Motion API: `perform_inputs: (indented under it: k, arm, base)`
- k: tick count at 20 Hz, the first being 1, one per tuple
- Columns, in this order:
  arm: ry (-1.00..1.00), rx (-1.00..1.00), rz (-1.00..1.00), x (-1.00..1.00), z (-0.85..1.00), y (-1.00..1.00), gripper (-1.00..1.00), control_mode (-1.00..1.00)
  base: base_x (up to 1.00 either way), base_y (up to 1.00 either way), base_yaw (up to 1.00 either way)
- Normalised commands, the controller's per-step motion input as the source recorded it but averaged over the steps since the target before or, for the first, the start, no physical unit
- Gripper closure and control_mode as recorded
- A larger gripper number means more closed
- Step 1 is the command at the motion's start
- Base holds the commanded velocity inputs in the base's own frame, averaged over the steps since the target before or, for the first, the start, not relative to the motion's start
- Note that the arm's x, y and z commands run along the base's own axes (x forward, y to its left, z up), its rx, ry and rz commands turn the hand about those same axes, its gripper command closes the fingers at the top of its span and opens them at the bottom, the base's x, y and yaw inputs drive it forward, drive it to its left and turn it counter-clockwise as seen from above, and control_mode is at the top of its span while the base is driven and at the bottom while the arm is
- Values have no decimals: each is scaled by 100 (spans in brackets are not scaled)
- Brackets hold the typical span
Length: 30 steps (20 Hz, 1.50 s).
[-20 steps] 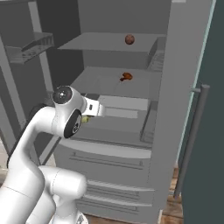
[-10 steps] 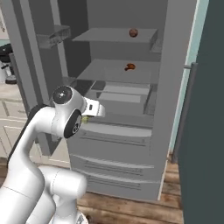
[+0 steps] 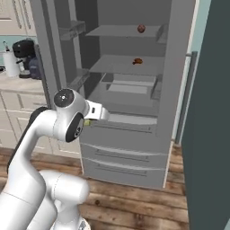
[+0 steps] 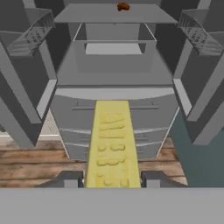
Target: Pick the egg and butter from the fridge and place them by the bowl for mixing.
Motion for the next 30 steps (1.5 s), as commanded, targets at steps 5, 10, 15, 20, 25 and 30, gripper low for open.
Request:
perform_inputs:
  k: [5, 10, 15, 20, 25, 30]
  arm:
    - [0, 0, 0, 0, 0, 0, 100, 100]
    - [0, 0, 0, 0, 0, 0, 100, 100]
    - [0, 0, 0, 0, 0, 0, 100, 100]
    - [0, 0, 0, 0, 0, 0, 100, 100]
    - [0, 0, 0, 0, 0, 0, 100, 100]
    - [0, 0, 0, 0, 0, 0, 100, 100]
  base:
    - [-45, 7, 28]
    - [-36, 6, 62]
    - [-34, 6, 73]
    - [-27, 13, 69]
    - [9, 40, 29]
    - [48, 60, 0]
